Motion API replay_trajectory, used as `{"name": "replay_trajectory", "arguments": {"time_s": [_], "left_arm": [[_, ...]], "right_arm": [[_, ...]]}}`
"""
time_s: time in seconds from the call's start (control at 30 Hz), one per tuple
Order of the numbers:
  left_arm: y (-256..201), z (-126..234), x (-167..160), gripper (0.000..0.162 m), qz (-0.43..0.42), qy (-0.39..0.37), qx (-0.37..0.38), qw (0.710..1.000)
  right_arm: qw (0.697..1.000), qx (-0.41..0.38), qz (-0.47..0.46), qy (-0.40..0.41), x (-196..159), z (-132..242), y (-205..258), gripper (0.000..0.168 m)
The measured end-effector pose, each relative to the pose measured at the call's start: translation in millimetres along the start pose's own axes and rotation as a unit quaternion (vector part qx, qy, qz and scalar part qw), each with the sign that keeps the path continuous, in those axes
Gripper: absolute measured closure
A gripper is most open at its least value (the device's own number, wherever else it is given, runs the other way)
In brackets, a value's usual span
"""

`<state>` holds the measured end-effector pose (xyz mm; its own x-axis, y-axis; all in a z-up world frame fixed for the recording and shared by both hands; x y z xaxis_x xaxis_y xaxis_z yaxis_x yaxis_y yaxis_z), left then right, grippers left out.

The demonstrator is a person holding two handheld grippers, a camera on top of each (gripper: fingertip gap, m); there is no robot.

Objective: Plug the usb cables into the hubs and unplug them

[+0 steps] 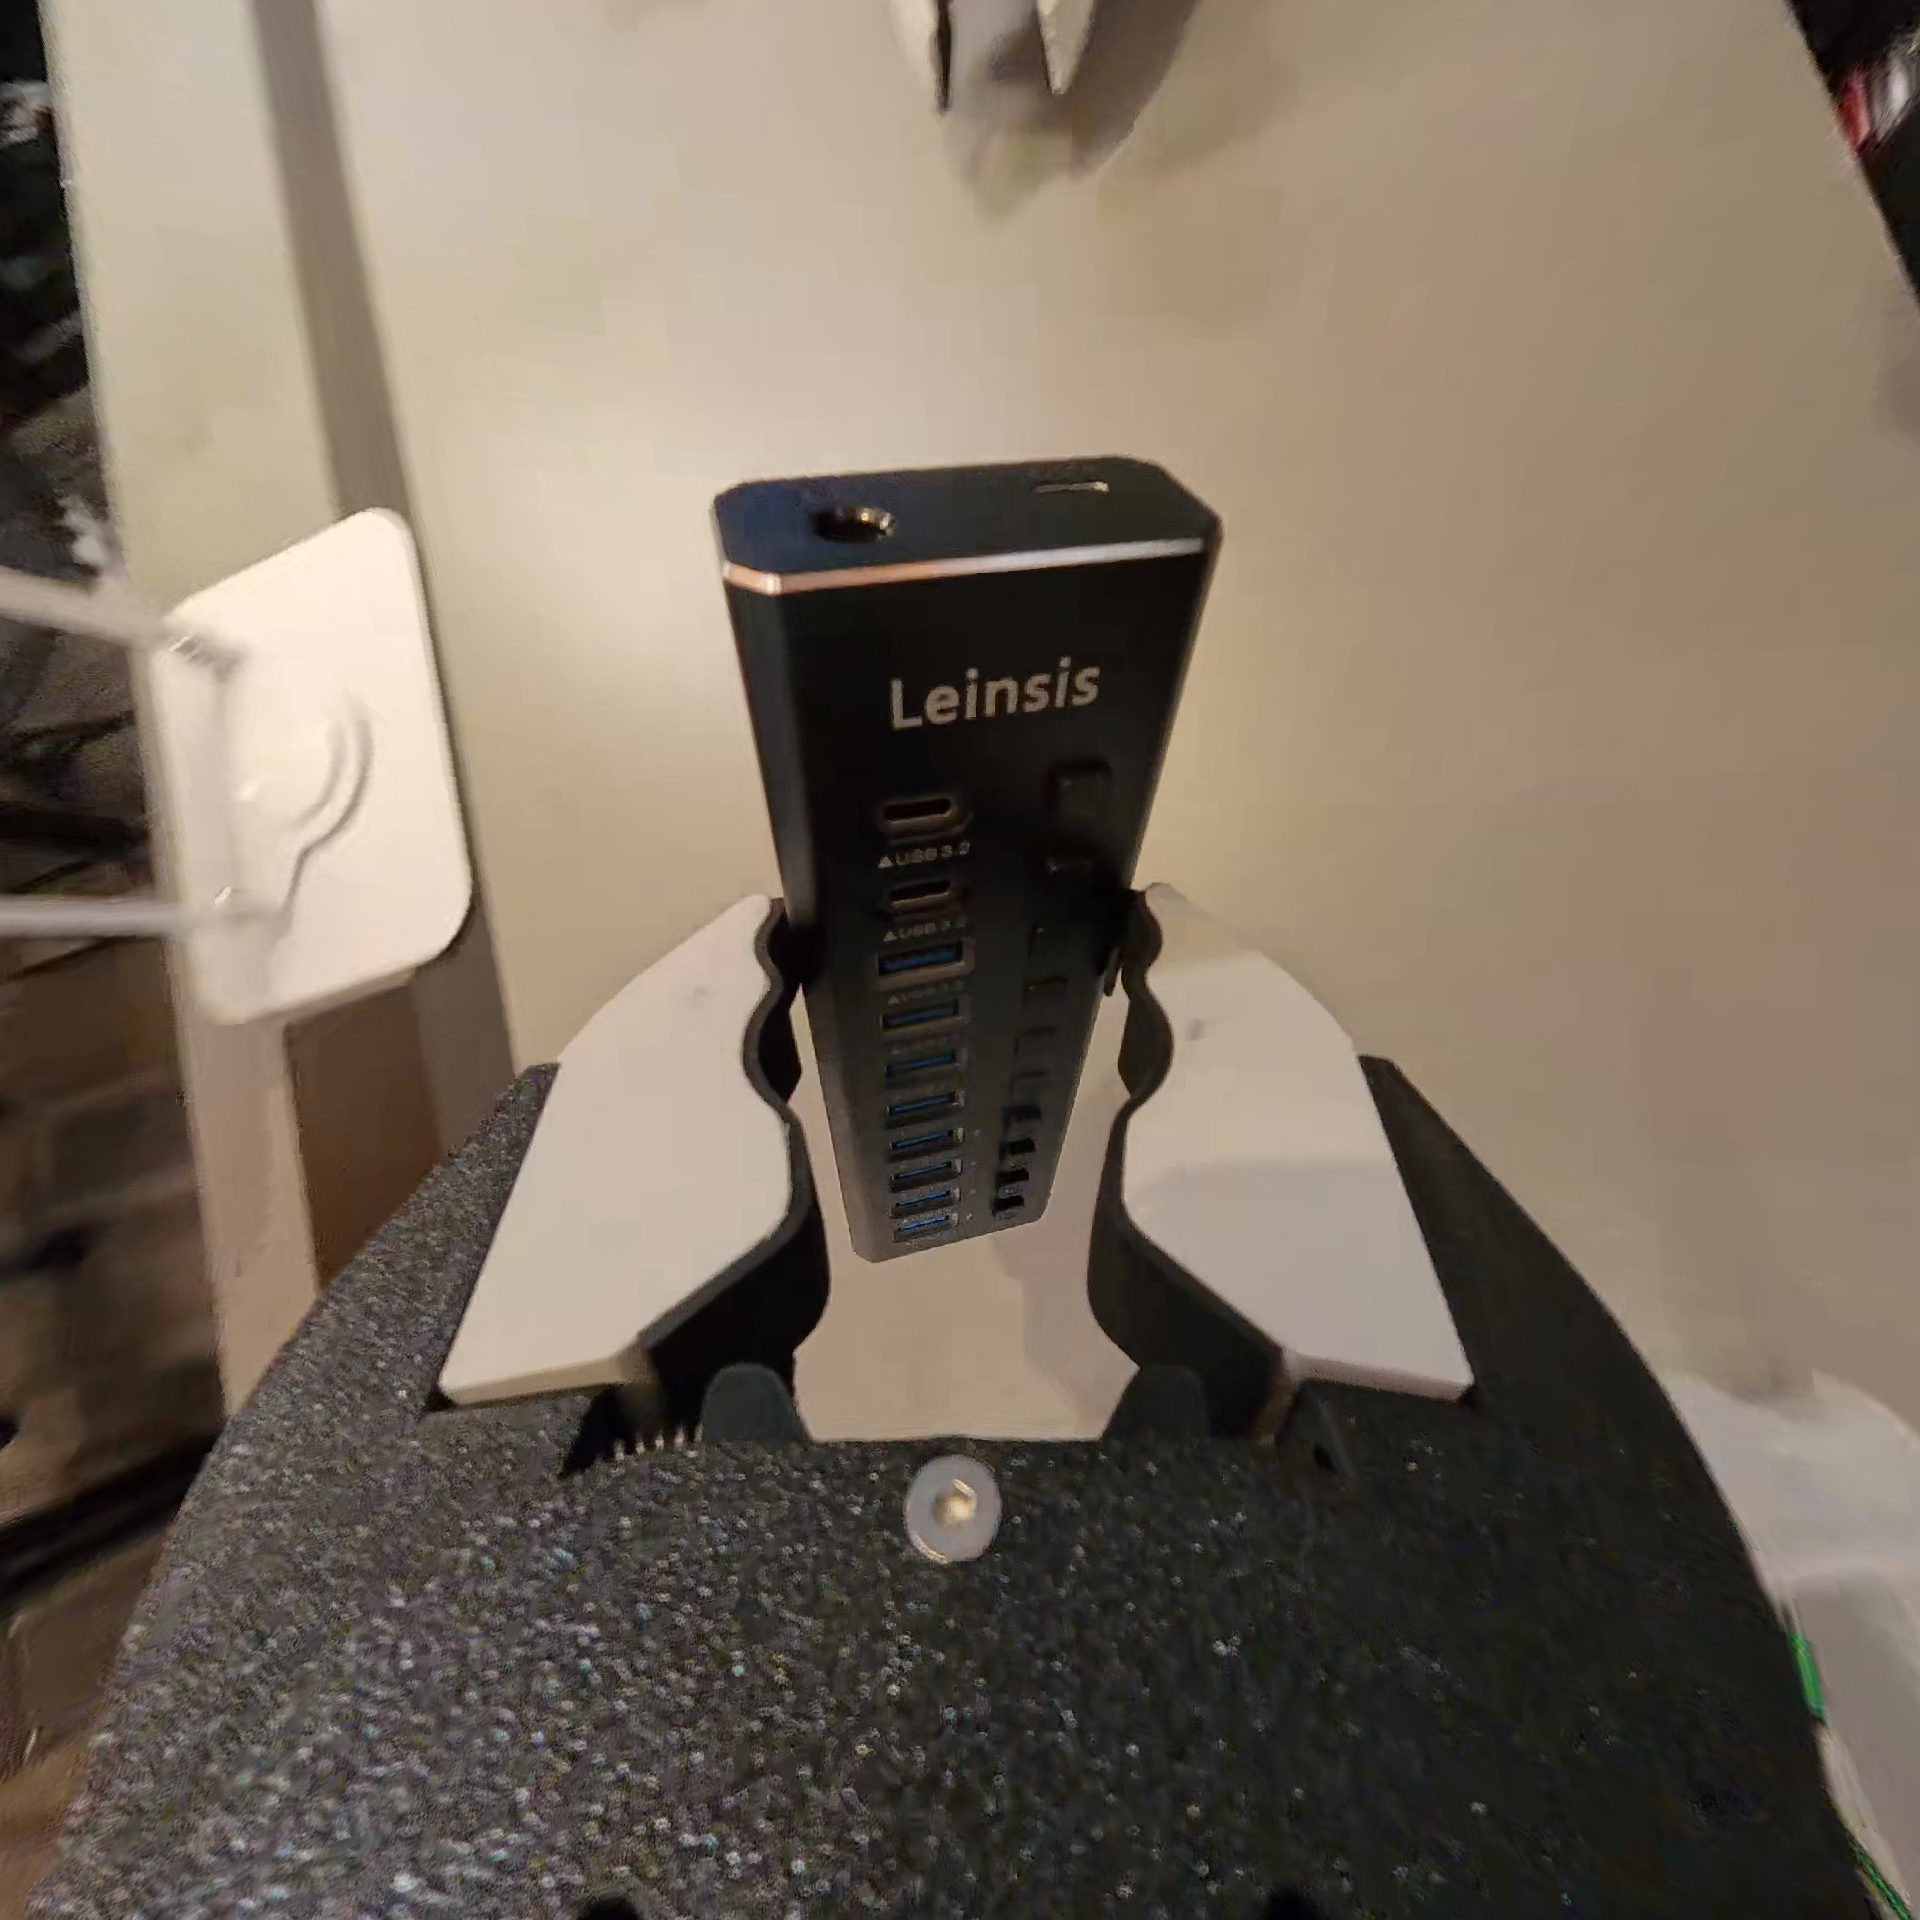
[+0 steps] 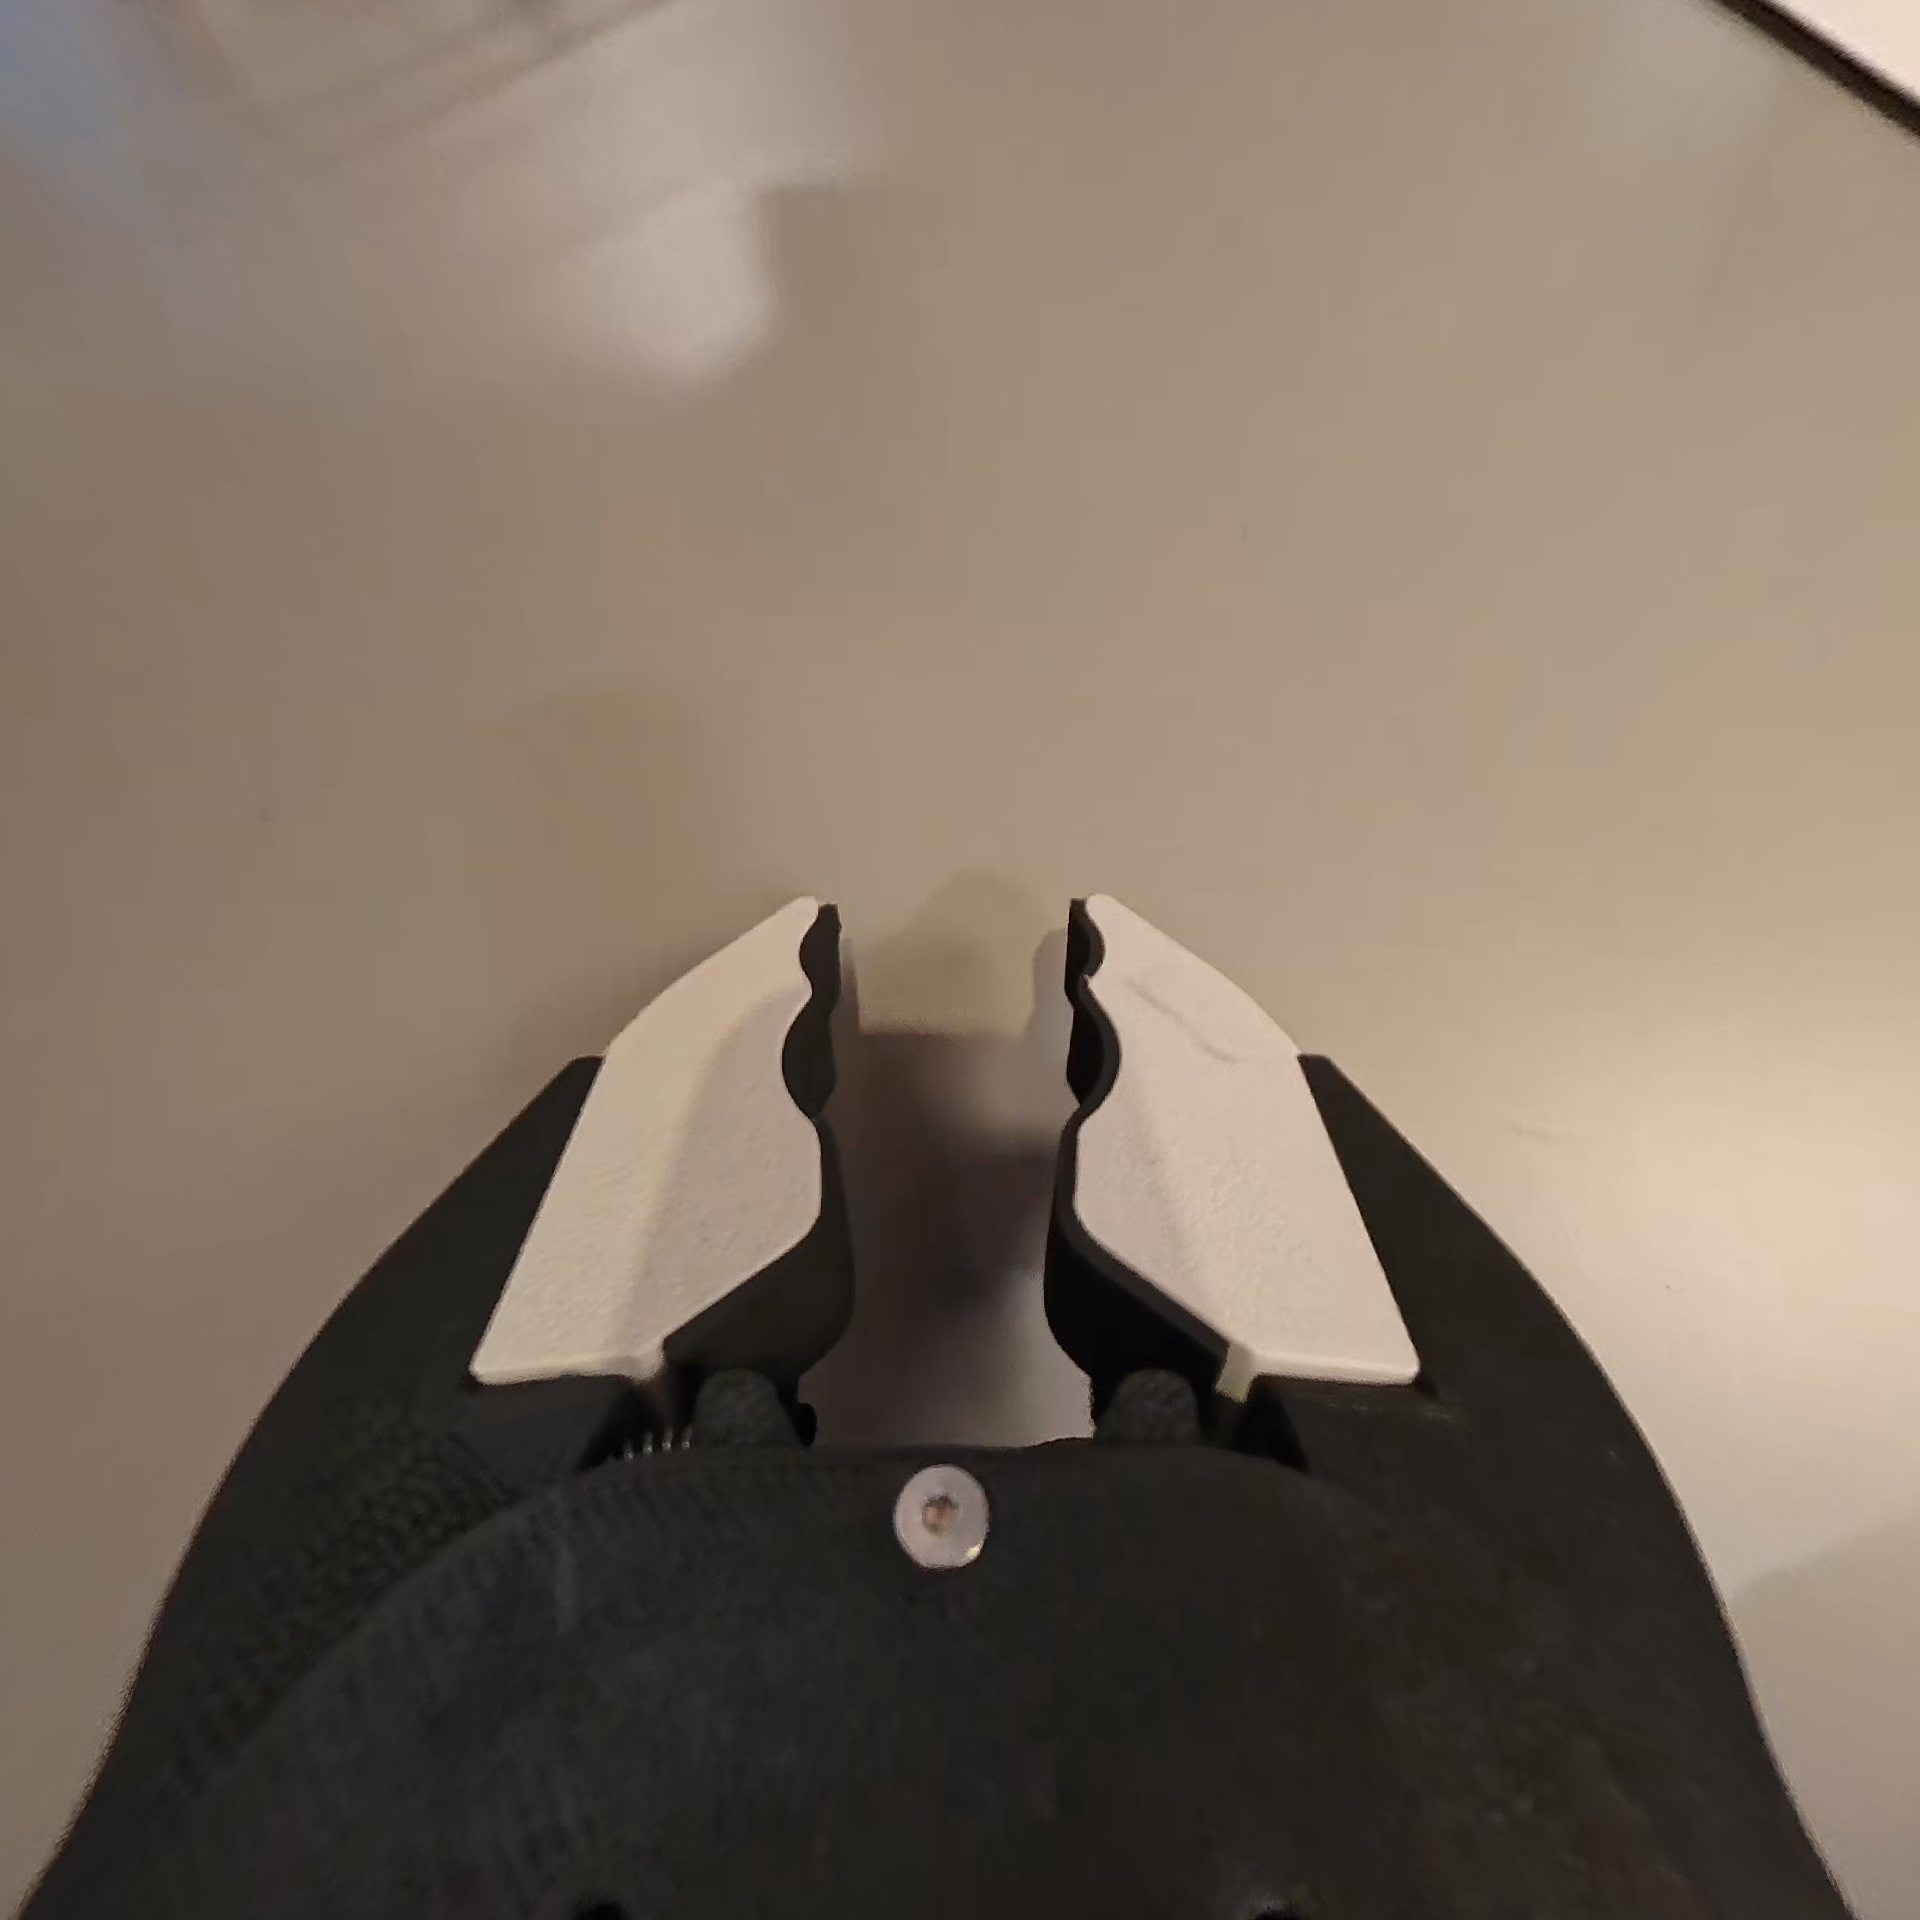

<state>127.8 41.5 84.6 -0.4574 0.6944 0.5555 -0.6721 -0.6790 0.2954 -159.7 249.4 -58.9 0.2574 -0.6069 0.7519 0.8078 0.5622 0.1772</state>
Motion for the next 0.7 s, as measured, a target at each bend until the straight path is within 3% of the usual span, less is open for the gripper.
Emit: {"name": "replay_trajectory", "arguments": {"time_s": [0.2, 0.33, 0.53, 0.63, 0.7], "left_arm": [[12, -122, 54, 0.102, -0.026, -0.015, -0.103, 0.994], [10, -185, 88, 0.102, -0.039, -0.022, -0.153, 0.987], [7, -240, 129, 0.102, -0.044, -0.038, -0.189, 0.98], [3, -260, 133, 0.102, -0.043, -0.034, -0.194, 0.979], [0, -270, 133, 0.102, -0.038, -0.027, -0.197, 0.979]], "right_arm": [[0.998, -0.006, 0.032, -0.061, 12, 1, 10, 0.119], [0.992, 0.0, 0.055, -0.118, 27, 5, 21, 0.107], [0.984, -0.004, 0.084, -0.159, 35, 12, 32, 0.096], [0.986, -0.032, 0.089, -0.139, 31, 7, 28, 0.091], [0.987, -0.043, 0.102, -0.115, 25, 1, 27, 0.097]]}}
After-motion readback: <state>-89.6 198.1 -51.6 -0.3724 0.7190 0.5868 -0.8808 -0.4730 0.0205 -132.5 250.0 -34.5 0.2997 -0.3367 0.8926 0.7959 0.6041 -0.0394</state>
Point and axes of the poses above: each gripper's, where its closed fingertips meet, z back along the fingers, x out of its top, y = z × x across the jaws, the point moved 3 cm from there along z, back along the fingers, and after that the axes turned 6 degrees about -z, right-handed, at the moved point
